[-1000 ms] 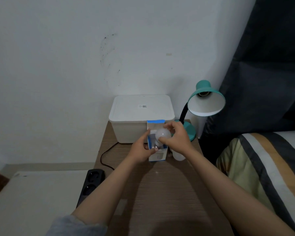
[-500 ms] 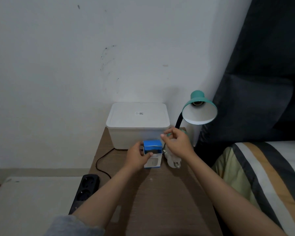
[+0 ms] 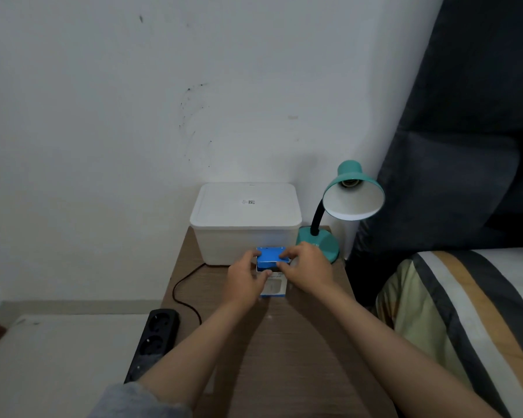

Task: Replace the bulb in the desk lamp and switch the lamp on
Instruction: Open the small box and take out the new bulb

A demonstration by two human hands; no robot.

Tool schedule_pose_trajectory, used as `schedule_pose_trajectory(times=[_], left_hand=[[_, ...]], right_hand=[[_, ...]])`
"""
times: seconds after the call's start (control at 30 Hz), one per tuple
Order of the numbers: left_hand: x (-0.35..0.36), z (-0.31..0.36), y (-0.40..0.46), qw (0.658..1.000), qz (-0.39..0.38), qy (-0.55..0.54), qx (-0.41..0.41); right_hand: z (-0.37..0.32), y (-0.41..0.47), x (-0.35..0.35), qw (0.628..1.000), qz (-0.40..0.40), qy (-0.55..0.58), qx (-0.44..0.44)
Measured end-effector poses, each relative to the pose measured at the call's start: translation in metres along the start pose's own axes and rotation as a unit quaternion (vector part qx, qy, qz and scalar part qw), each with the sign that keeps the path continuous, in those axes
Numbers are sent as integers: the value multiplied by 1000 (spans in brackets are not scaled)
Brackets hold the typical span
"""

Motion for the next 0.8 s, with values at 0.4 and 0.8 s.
schedule_pose_trajectory(times=[0.4,0.8], left_hand=[[0,-2,6,1000,-1,16,0],[1,2,7,997,-13,79,1]], right_hand=[[3,-3,16,999,-18,-29,9],[-1,-11,4,994,68,66,50]])
Point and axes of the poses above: each hand's wrist, its own y-axis towards the middle knuckle, its own x-axis out of the palm, z = x × y, the point moved 4 cm from there along y, towards the middle knuckle, and after that the axes turned 13 degrees about -x, right-handed, at the moved point
